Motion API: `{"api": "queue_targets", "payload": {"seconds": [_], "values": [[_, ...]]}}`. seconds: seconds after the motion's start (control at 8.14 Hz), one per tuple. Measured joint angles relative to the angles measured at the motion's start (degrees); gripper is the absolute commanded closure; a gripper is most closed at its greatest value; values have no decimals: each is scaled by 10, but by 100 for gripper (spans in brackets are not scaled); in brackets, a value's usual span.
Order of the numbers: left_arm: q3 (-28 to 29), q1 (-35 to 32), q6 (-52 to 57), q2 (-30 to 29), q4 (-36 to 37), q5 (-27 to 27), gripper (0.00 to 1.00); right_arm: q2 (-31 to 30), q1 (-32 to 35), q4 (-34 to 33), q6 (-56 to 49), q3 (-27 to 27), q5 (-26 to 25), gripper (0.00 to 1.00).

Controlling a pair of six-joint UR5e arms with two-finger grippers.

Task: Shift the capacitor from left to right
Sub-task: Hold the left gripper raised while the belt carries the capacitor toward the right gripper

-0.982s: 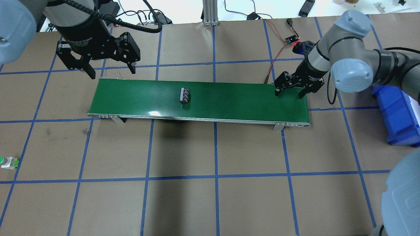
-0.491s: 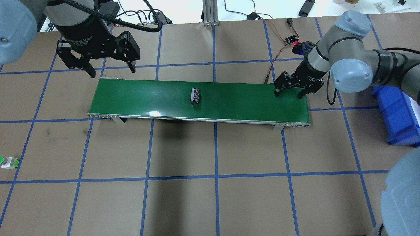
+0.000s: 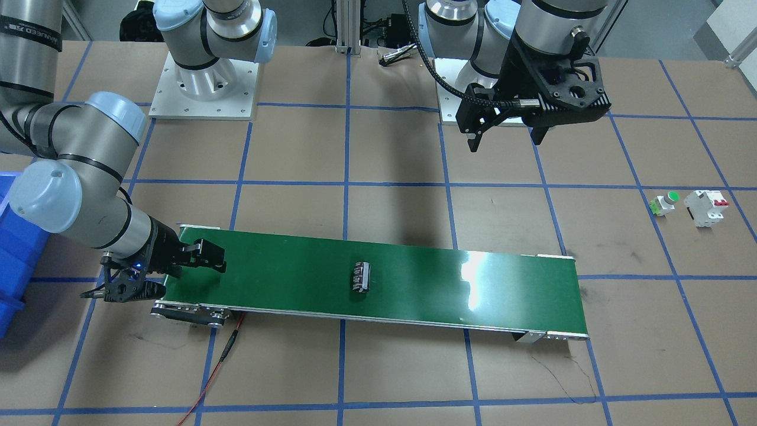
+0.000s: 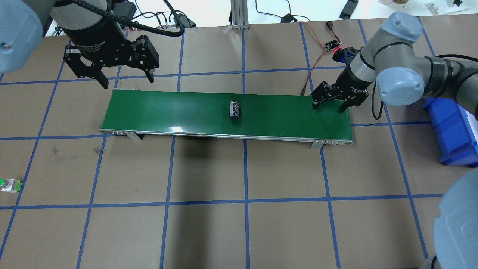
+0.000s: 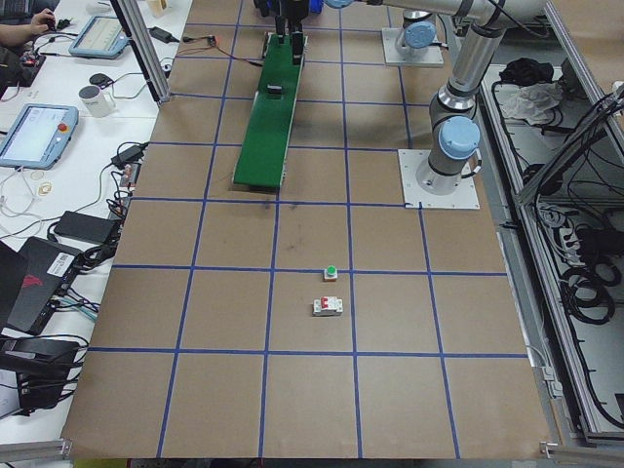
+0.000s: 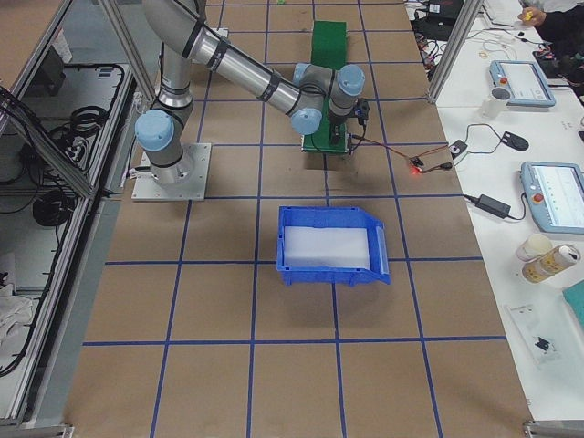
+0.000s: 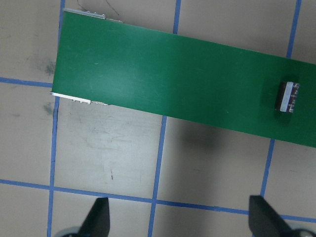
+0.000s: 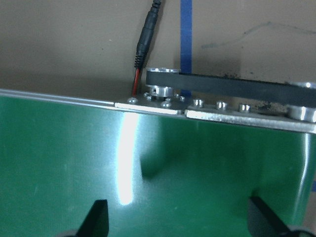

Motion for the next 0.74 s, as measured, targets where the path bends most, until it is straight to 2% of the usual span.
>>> {"api": "queue_targets", "payload": {"seconds": [0.74], "values": [[0, 1, 1, 1, 7, 2, 0, 1, 1, 0, 1, 0, 0, 0]]}}
